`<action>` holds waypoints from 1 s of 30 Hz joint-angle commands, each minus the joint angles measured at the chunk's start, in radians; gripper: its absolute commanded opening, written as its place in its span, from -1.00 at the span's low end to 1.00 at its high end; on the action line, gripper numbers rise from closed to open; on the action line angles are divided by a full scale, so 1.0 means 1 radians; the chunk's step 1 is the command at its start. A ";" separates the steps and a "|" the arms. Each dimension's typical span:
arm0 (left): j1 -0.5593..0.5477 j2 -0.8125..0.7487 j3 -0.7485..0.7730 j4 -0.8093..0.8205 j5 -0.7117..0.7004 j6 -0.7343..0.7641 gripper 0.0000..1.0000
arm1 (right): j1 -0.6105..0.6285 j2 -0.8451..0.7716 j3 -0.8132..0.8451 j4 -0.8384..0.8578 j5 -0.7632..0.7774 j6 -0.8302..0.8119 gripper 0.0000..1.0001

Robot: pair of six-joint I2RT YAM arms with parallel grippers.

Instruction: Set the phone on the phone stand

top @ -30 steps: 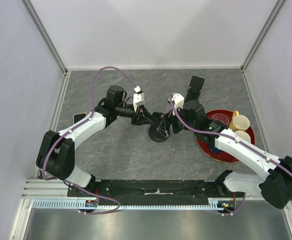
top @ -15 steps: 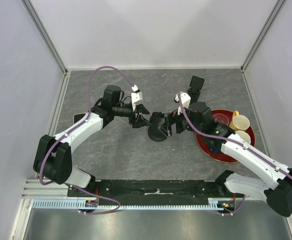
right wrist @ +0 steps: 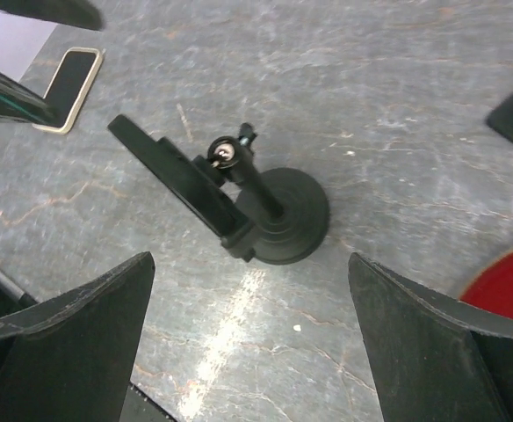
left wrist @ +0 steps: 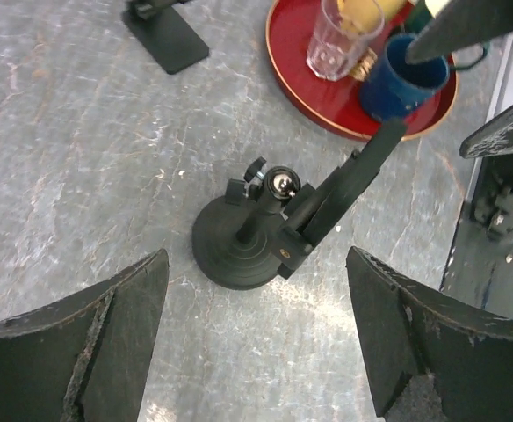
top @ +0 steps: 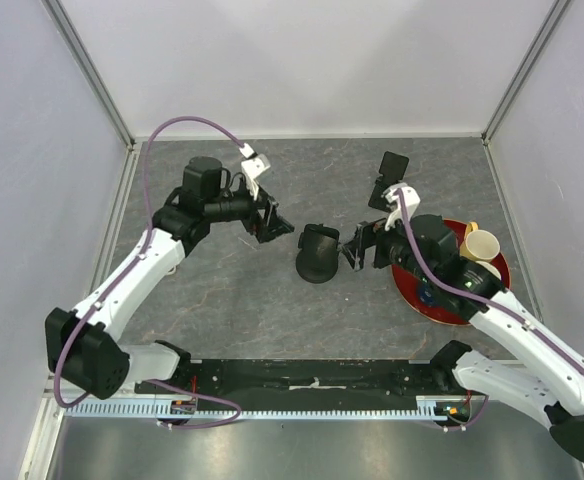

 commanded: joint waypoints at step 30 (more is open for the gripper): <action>-0.744 0.241 0.494 -0.503 -1.444 -0.693 0.93 | 0.001 -0.235 0.030 -0.088 0.299 0.052 0.96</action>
